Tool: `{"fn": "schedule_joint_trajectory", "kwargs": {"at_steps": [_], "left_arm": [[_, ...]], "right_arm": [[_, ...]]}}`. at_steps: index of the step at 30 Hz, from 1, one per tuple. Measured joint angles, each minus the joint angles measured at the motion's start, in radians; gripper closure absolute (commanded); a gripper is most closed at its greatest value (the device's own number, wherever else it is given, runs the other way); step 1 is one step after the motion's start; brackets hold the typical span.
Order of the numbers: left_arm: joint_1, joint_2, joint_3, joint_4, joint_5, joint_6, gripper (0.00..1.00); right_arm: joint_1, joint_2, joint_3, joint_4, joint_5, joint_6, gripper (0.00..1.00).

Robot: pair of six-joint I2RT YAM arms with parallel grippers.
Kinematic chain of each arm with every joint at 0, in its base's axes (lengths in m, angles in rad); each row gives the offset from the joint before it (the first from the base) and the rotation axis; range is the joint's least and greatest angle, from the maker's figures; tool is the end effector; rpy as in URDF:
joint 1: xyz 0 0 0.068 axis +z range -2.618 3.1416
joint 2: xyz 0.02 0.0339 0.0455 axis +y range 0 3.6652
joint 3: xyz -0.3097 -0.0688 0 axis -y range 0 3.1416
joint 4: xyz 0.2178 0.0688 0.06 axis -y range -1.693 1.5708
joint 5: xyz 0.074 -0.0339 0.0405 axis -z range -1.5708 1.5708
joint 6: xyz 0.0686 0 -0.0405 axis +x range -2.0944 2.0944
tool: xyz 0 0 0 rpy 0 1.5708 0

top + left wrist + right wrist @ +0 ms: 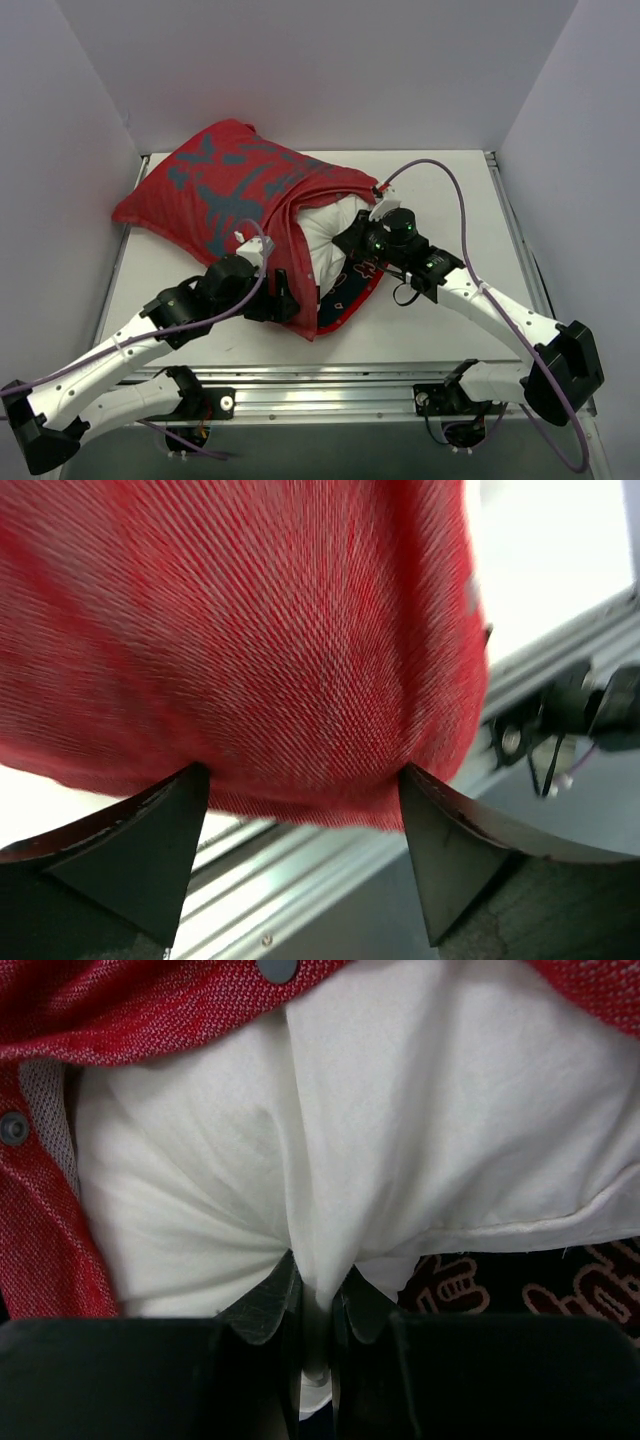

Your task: Remove the pillowcase from the pillow

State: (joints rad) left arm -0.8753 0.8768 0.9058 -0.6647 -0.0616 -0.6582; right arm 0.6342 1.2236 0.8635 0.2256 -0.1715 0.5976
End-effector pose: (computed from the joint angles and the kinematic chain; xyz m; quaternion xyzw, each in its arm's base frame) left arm 0.1010 -0.1144 0.3333 0.0829 0.8885 -0.2927 0.3435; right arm 0.2185 0.1753 0.3651 -0.0701 0.7491 0.4314 0.4979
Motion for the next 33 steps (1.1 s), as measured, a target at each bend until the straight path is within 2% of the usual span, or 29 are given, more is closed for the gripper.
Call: {"fn": "schedule_joint_trajectory", "kwargs": {"at_steps": [7,11,12,14,15,17,21,27,33], "left_arm": [[-0.124,0.068,-0.036,0.051,-0.003,-0.044,0.26],[-0.143,0.109,-0.036,0.072,-0.036,-0.054,0.45],[-0.144,0.116,-0.036,0.075,-0.046,-0.056,0.58],[-0.144,0.121,-0.036,0.074,-0.074,-0.066,0.71],[-0.144,0.119,-0.036,0.074,-0.087,-0.067,0.84],[-0.148,0.112,-0.036,0.067,-0.120,-0.069,0.91],[-0.150,0.079,-0.035,0.027,-0.189,-0.072,0.95],[-0.137,-0.002,-0.020,-0.035,-0.303,-0.098,0.95],[-0.099,-0.070,-0.030,-0.175,-0.369,-0.106,0.94]], "right_arm": [[0.000,0.013,0.012,-0.014,0.016,-0.005,1.00],[0.000,0.013,0.012,-0.015,0.026,-0.005,1.00],[0.000,0.013,0.012,-0.015,0.027,-0.005,1.00],[0.000,0.013,0.012,-0.015,0.028,-0.005,1.00],[0.000,0.013,0.012,-0.015,0.029,-0.005,1.00],[0.000,0.011,0.012,-0.021,0.032,-0.005,1.00],[-0.023,-0.012,0.012,-0.046,0.008,-0.006,1.00],[-0.154,-0.094,0.012,-0.108,-0.105,-0.014,1.00],[-0.255,-0.183,0.044,-0.100,-0.121,-0.047,1.00]]}}
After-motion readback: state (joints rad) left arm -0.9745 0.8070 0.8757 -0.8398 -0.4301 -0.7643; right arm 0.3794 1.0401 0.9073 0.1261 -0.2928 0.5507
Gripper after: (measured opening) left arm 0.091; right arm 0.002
